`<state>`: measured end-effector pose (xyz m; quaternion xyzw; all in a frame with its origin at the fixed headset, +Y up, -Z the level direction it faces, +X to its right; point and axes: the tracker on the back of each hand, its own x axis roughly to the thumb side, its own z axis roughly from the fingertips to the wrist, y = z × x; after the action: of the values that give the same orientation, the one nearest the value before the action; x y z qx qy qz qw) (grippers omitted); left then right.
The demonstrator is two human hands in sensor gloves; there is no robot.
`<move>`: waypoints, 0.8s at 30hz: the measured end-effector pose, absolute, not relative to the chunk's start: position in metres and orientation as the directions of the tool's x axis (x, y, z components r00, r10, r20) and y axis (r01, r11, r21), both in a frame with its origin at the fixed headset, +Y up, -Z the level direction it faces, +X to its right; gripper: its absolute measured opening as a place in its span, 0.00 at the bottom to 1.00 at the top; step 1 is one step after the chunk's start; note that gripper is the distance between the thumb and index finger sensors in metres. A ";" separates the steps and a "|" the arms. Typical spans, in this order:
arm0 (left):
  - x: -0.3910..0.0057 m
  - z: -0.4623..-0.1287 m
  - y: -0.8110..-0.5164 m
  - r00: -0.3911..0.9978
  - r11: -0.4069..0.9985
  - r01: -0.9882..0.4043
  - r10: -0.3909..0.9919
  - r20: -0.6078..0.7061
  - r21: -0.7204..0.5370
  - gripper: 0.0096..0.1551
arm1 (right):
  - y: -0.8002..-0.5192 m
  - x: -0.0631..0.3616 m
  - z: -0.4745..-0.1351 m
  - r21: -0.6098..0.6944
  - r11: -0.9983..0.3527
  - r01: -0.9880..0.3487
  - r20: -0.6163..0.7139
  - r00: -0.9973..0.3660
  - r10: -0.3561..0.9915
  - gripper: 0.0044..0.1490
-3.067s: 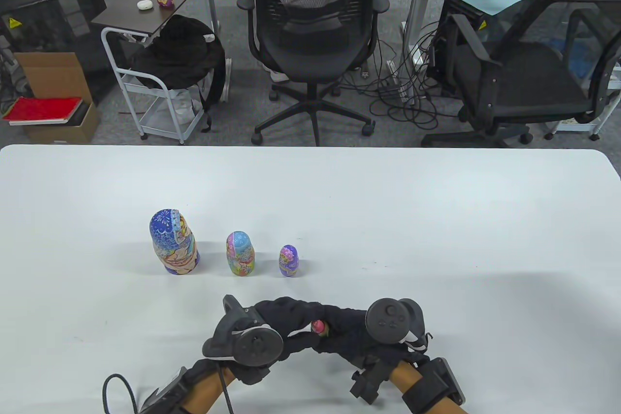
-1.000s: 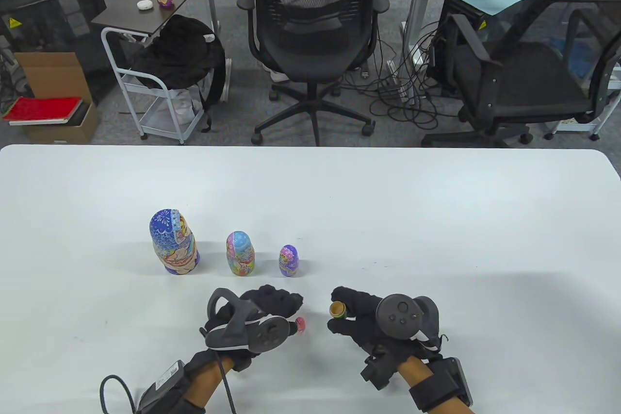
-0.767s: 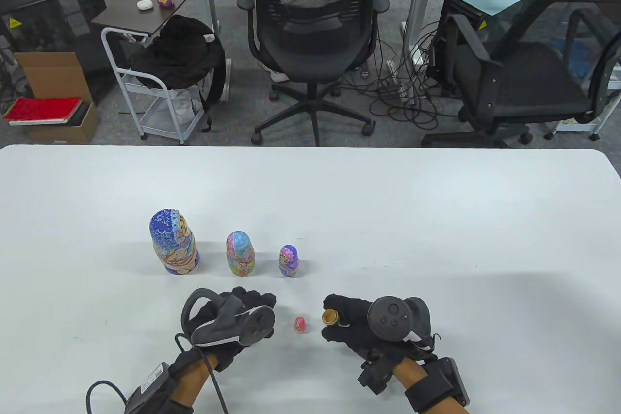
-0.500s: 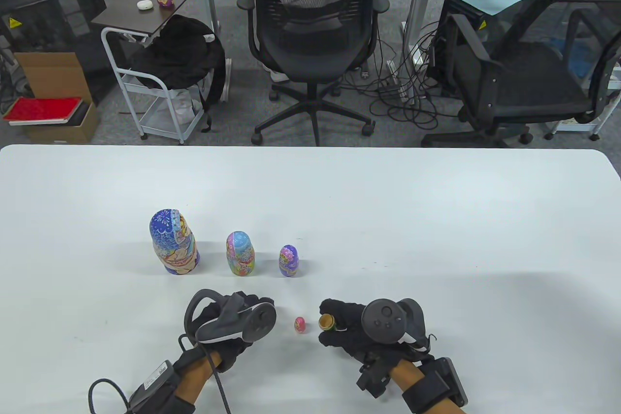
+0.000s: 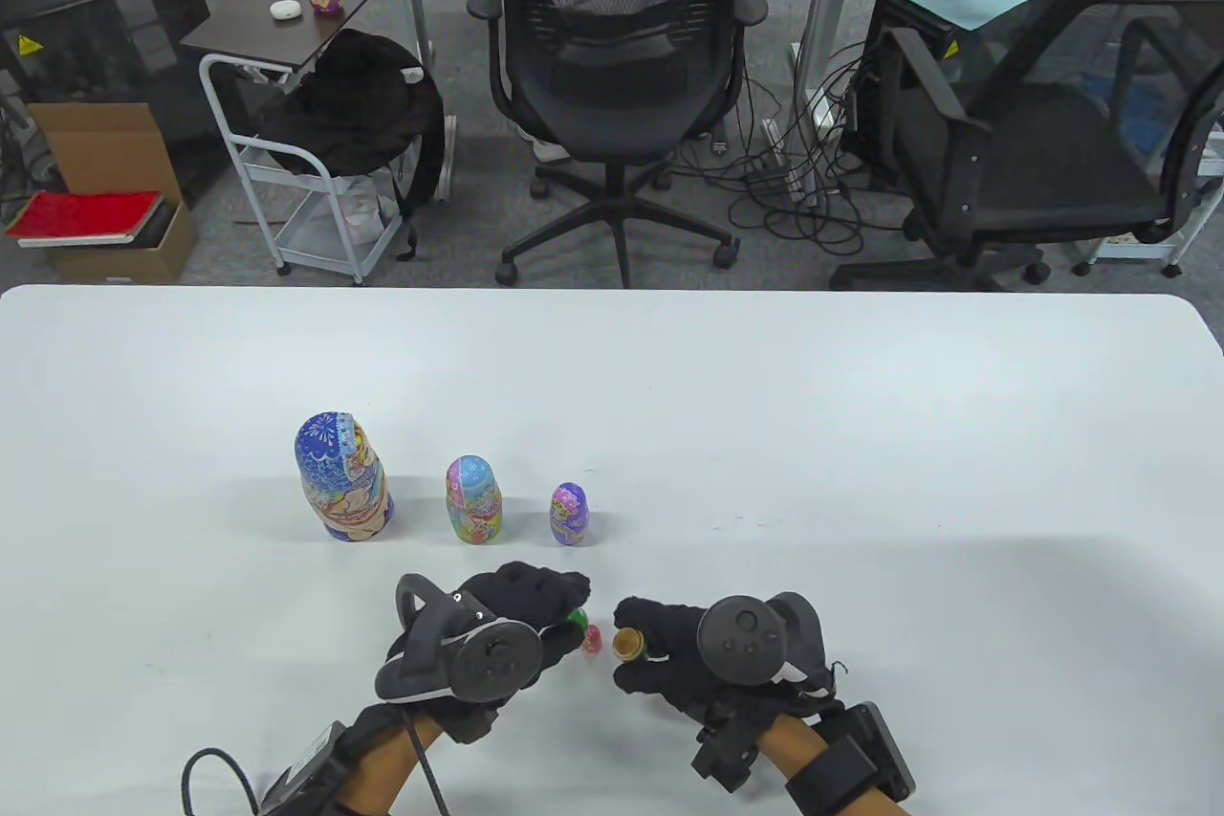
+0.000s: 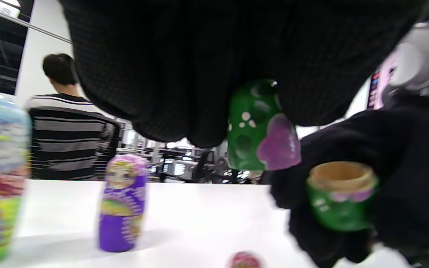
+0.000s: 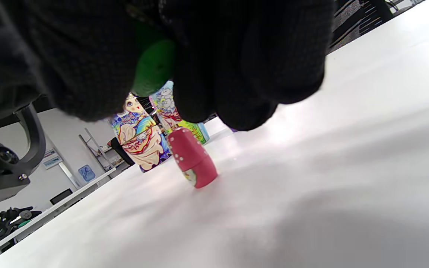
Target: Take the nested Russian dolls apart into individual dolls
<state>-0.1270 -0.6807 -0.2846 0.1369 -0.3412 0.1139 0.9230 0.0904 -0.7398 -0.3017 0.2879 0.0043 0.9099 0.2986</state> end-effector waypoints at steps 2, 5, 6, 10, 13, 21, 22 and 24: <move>-0.123 -0.281 -0.679 0.712 0.924 -0.341 0.132 0.689 0.175 0.28 | -0.740 0.087 -0.299 0.189 -0.820 -0.540 0.529 -0.647 0.548 0.45; -0.119 -0.277 -0.679 0.700 0.925 -0.336 0.120 0.704 0.177 0.28 | -0.739 0.083 -0.296 0.217 -0.818 -0.533 0.545 -0.629 0.554 0.45; -0.119 -0.277 -0.679 0.697 0.923 -0.340 0.120 0.707 0.179 0.28 | -0.738 0.082 -0.295 0.223 -0.817 -0.532 0.548 -0.625 0.556 0.45; -0.118 -0.276 -0.681 0.687 0.925 -0.343 0.128 0.716 0.164 0.28 | -0.739 0.080 -0.293 0.236 -0.813 -0.532 0.553 -0.615 0.563 0.47; -0.118 -0.276 -0.682 0.671 0.924 -0.358 0.155 0.725 0.133 0.28 | -0.739 0.082 -0.295 0.262 -0.778 -0.571 0.517 -0.598 0.613 0.47; -0.114 -0.273 -0.683 0.649 0.923 -0.363 0.155 0.745 0.125 0.28 | -0.741 0.083 -0.296 0.276 -0.762 -0.586 0.507 -0.585 0.633 0.47; -0.114 -0.273 -0.683 0.647 0.923 -0.364 0.156 0.746 0.123 0.28 | -0.741 0.083 -0.296 0.279 -0.761 -0.586 0.507 -0.583 0.635 0.47; -0.114 -0.273 -0.685 0.635 0.922 -0.375 0.175 0.752 0.101 0.29 | -0.741 0.084 -0.296 0.281 -0.759 -0.588 0.504 -0.582 0.638 0.48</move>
<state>-0.1138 -0.6847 -0.2731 0.1249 -0.3986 0.1535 0.8955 0.0837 -0.7410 -0.2963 0.2998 0.0420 0.8885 0.3449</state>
